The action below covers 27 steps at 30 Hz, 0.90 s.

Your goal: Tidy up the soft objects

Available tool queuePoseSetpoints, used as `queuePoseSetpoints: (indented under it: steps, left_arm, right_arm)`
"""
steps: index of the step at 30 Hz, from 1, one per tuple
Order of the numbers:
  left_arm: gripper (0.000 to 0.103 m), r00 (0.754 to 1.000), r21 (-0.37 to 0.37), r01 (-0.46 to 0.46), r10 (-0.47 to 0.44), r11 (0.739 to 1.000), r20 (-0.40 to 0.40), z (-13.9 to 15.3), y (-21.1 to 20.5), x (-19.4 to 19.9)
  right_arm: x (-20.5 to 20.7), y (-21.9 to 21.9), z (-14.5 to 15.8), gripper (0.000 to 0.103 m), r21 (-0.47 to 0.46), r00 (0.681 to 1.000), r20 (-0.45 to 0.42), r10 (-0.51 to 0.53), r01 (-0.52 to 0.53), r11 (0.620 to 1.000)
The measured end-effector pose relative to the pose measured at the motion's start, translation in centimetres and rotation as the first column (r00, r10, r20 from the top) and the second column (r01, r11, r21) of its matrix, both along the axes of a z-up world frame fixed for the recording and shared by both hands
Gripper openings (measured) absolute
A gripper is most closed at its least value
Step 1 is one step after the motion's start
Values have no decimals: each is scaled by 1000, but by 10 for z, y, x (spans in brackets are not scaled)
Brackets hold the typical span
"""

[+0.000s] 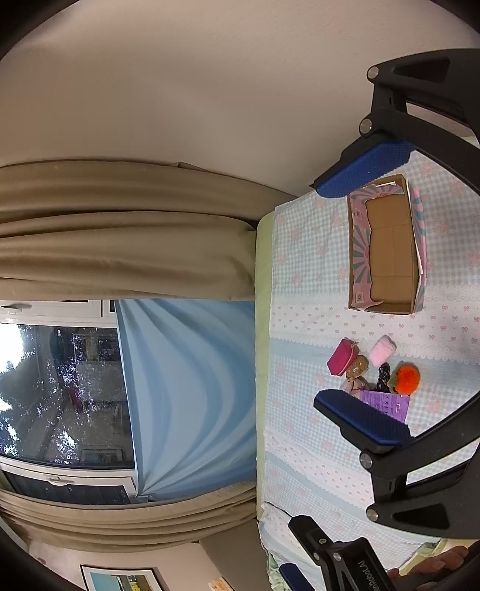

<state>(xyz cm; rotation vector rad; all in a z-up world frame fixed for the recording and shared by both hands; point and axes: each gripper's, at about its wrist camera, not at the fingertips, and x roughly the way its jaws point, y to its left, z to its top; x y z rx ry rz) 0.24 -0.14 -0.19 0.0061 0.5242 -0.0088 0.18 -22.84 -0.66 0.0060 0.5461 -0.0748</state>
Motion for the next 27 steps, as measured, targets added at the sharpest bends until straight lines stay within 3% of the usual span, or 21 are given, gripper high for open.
queuePoseSetpoints:
  steps: [27]
  left_arm:
    - [103, 1000, -2, 1, -1, 1000, 1, 0, 1, -1]
  right_arm:
    - [-5, 6, 2, 103, 11, 1000, -10, 9, -9, 1000]
